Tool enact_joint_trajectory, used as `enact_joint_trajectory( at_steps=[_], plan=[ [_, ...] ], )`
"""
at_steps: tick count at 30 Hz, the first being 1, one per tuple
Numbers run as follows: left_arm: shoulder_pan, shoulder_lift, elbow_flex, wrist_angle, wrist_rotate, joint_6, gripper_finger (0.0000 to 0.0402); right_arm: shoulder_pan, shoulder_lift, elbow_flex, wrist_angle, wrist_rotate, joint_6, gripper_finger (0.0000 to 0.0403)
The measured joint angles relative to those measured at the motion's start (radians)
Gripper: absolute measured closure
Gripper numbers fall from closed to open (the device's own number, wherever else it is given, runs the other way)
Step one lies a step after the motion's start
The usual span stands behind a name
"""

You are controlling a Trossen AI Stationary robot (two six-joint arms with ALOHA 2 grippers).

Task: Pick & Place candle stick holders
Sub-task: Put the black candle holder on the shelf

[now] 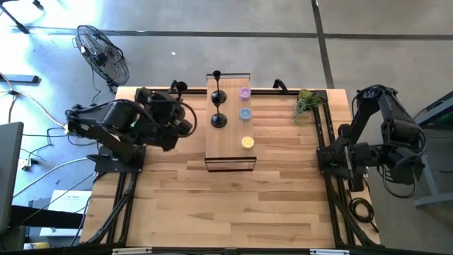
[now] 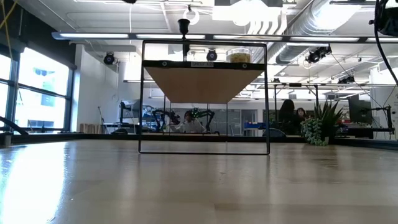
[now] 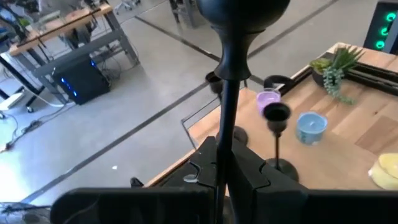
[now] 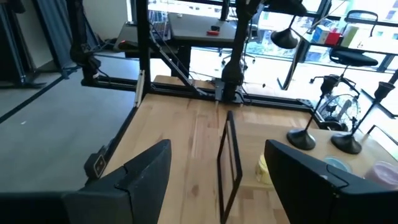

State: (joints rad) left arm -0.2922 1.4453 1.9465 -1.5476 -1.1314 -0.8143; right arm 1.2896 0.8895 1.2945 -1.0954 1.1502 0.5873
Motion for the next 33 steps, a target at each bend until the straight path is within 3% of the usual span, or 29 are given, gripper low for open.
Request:
enact_joint_trajectory(
  at_steps=[3,6,10,14,22,28,33],
  plan=[
    [0.018,-0.068,-0.107,0.108,0.036,0.062,0.0395,0.0,-0.006,0.0,-0.029,0.01,0.029,0.0149],
    [0.027,-0.153,-0.249,0.353,0.11,0.235,0.0395,0.0,-0.009,0.0,-0.065,0.022,0.068,0.0149],
    [0.075,-0.28,-0.477,0.774,0.321,0.515,0.0395,-0.001,-0.009,0.0,-0.113,0.051,0.112,0.0149],
    [0.151,-0.393,-0.7,1.087,0.498,0.652,0.0395,-0.001,-0.009,0.0,-0.146,0.075,0.143,0.0149],
    [0.329,-0.514,-1.022,1.389,0.818,0.647,0.0395,-0.001,-0.009,0.0,-0.164,0.082,0.176,0.0149],
    [0.399,-0.491,-1.105,1.524,1.042,0.709,0.0395,-0.042,-0.009,0.0,-0.164,0.087,0.176,0.0149],
    [0.447,-0.454,-1.153,1.535,1.119,0.712,0.0393,-0.103,-0.009,0.0,-0.165,0.042,0.175,0.0149]
  ],
)
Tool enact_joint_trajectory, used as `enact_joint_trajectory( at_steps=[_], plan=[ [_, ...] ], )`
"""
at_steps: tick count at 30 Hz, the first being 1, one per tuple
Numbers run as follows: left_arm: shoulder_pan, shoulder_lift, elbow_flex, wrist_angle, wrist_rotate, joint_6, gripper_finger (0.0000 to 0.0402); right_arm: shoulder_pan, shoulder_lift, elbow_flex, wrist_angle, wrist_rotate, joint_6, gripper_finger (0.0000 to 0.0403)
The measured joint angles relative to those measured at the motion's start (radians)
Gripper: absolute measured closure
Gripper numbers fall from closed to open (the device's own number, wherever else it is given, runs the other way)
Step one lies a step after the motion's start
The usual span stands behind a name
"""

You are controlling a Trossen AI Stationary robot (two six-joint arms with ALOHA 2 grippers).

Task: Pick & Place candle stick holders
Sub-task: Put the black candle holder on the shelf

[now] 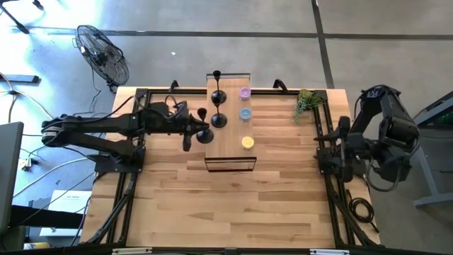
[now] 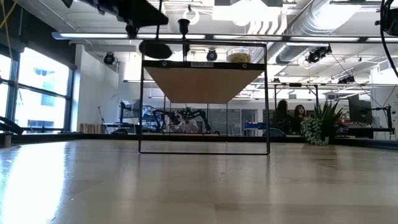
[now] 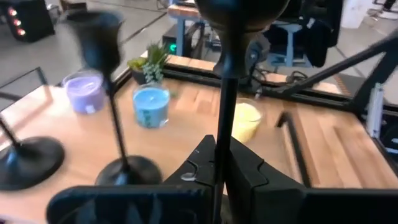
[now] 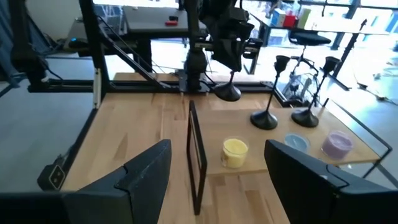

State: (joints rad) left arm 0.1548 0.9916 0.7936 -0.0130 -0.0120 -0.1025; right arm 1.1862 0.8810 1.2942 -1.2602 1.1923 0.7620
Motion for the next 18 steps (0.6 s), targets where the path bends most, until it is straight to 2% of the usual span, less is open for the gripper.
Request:
enact_joint_trajectory(
  at_steps=[6,12,16,18],
  plan=[
    [0.03,0.009,-0.077,0.168,0.108,0.001,0.0395,-0.071,-0.006,0.0,-0.001,-0.073,-0.002,0.0149],
    [0.029,0.016,-0.129,0.291,0.161,-0.028,0.0395,-0.123,-0.012,0.0,-0.002,-0.127,-0.013,0.0149],
    [0.022,0.068,-0.147,0.337,0.168,-0.058,0.0395,-0.145,-0.011,0.0,-0.002,-0.139,-0.035,0.0158],
    [0.014,0.104,-0.144,0.411,0.159,-0.058,0.0395,-0.156,-0.011,0.0,-0.001,-0.149,-0.049,0.0167]
  ],
)
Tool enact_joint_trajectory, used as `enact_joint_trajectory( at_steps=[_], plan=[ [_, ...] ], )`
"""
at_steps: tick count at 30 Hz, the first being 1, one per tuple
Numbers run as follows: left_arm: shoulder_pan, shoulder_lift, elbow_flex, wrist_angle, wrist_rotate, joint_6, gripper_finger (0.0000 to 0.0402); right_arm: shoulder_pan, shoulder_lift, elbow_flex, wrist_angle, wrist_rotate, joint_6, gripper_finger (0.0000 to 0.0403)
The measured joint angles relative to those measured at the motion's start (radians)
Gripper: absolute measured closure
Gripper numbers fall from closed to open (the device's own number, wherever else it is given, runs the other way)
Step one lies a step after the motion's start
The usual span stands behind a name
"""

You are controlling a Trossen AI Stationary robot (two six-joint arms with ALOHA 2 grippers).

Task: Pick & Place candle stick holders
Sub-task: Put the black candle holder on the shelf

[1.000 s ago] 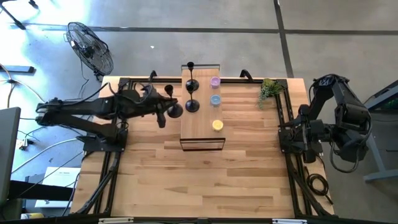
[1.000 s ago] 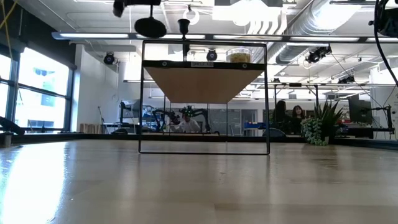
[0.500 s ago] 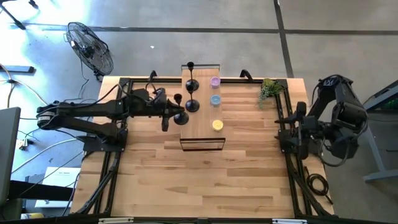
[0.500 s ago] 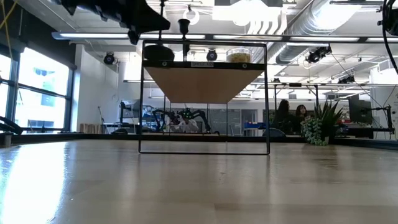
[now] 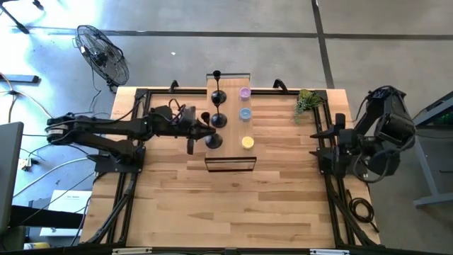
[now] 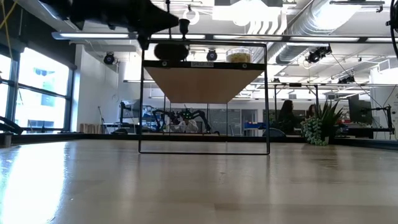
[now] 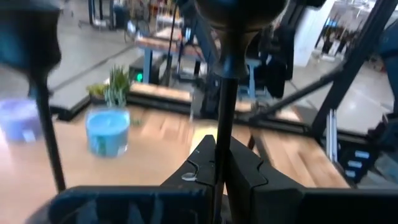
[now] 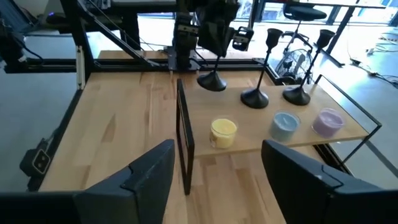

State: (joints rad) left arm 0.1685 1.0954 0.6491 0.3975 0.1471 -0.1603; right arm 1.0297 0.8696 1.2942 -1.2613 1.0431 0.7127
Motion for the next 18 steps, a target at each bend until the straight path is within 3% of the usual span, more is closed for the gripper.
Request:
enact_joint_trajectory(
  at_steps=[7,18],
  plan=[
    [-0.001,0.127,0.002,0.133,0.011,-0.016,0.0395,-0.03,-0.001,0.0,0.0,-0.006,-0.024,0.021],
    [-0.07,0.185,0.003,0.138,0.013,0.015,0.0395,-0.035,-0.001,0.0,0.001,-0.002,-0.061,0.0271]
  ],
)
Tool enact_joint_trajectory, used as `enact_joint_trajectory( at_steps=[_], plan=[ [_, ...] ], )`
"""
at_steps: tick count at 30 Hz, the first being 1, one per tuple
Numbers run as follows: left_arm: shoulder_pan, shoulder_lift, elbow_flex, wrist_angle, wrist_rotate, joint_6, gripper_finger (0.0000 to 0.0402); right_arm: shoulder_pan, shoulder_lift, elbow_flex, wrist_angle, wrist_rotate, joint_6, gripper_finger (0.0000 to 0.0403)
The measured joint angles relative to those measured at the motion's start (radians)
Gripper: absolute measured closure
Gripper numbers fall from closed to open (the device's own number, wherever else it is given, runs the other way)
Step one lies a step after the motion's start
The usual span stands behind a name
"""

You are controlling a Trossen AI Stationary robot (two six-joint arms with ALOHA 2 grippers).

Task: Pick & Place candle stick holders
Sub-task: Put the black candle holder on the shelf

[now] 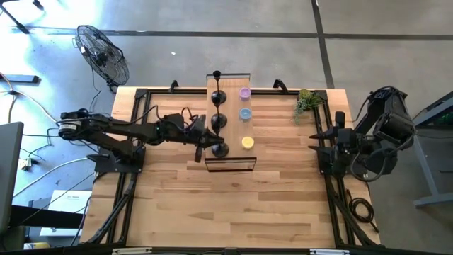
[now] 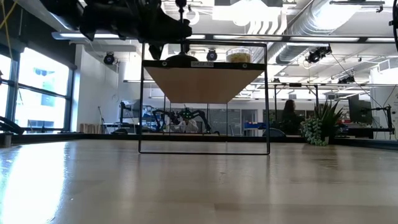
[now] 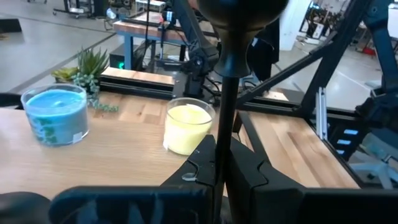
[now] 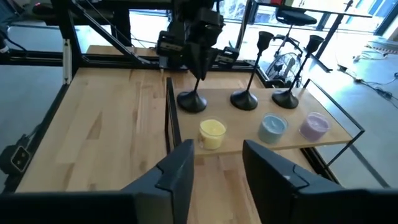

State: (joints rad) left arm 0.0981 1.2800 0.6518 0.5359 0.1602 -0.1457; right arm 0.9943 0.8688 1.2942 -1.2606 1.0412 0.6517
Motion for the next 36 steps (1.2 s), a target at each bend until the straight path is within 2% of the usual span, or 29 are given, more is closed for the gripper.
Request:
enact_joint_trajectory(
  at_steps=[6,14,23,30,36],
  plan=[
    [-0.008,0.0,0.0,-0.006,-0.007,0.028,0.0394,0.0,0.0,0.0,0.0,0.009,-0.006,0.029],
    [-0.009,0.003,0.0,-0.015,0.017,0.006,0.0357,0.0,0.0,0.0,0.0,0.011,-0.01,0.031],
    [-0.009,0.002,0.0,0.0,0.017,0.003,0.0352,0.0,0.0,0.0,-0.001,0.001,-0.032,0.0325],
    [-0.008,0.002,0.0,0.046,0.006,-0.108,0.0351,0.0,0.0,0.0,-0.011,0.002,-0.032,0.0331],
    [-0.007,0.002,0.0,0.038,0.014,-0.092,0.0351,0.0,0.0,0.0,-0.016,0.002,-0.032,0.0332]
  ],
)
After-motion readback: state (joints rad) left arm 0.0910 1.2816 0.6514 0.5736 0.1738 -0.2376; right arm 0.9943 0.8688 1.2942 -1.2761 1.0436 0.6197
